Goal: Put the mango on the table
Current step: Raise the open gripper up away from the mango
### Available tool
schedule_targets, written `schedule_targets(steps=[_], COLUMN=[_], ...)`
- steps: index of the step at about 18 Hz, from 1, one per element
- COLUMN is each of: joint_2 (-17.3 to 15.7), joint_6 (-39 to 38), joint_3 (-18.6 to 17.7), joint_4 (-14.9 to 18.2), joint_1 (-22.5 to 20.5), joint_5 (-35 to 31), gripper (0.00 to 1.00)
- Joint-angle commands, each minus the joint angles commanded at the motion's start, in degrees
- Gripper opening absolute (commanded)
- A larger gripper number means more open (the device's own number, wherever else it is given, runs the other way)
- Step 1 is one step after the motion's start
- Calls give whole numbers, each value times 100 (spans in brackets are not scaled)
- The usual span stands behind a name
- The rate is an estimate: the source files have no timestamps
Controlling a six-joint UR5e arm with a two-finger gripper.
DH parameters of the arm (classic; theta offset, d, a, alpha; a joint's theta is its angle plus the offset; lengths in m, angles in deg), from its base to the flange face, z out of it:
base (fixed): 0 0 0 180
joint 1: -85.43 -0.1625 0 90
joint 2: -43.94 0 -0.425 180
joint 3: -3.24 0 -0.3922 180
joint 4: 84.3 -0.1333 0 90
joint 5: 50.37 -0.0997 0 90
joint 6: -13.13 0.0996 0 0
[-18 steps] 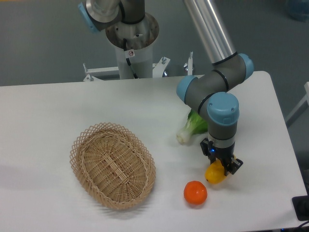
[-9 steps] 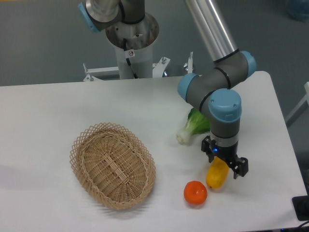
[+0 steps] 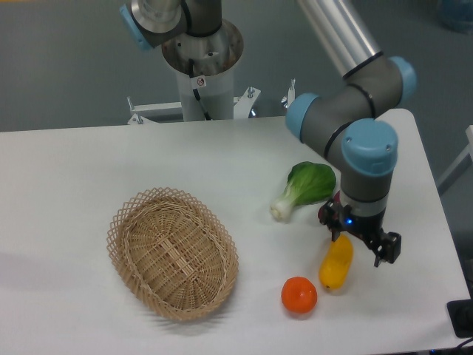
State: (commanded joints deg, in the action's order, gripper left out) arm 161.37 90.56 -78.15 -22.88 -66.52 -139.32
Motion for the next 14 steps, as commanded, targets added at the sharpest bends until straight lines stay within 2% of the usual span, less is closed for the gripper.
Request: schedule_targets(steps=[3,5,9,14], joint_2=[-246,-369,-466,-510], joint_6=[559,913,1642,1723], joint_3=[-52,-114,-228,-281], joint_4=[440,617,705,802], joint_1=[-229,-404,-677,-774], joint_5=[61,193,483,571], gripper=[100,100,100,100])
